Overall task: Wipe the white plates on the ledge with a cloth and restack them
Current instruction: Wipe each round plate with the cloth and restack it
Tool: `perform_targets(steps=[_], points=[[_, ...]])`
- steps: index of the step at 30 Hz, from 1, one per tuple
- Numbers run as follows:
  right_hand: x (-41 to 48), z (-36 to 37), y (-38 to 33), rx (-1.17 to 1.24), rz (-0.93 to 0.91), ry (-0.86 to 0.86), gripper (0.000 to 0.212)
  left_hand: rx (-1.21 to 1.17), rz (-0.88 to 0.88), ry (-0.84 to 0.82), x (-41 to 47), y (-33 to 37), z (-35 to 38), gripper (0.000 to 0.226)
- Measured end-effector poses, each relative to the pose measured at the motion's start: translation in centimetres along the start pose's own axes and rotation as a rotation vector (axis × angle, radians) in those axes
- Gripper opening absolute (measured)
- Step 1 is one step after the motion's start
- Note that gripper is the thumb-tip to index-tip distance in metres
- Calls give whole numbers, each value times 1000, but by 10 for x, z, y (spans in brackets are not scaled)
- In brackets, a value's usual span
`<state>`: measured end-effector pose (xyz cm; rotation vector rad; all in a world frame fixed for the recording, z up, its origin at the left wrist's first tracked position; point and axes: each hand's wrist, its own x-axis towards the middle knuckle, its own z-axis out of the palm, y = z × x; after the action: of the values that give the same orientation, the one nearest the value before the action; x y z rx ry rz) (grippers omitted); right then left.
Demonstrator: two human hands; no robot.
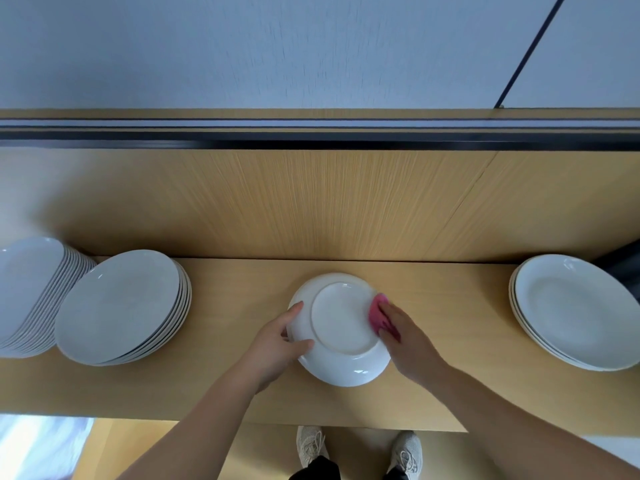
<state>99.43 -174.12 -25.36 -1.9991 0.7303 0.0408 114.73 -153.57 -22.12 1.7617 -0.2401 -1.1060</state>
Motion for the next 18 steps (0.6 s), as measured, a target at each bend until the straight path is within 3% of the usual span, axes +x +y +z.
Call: perform_targets(steps=[8, 15, 18], points=[[28, -30, -18, -33, 17, -126, 48, -45, 30, 3, 3, 2, 2, 83], [5, -7, -13, 80, -6, 46, 29, -151, 14, 100, 3, 0, 13, 80], [-16, 10, -6, 123, -8, 135, 40, -164, 18, 122, 2, 1, 15, 80]])
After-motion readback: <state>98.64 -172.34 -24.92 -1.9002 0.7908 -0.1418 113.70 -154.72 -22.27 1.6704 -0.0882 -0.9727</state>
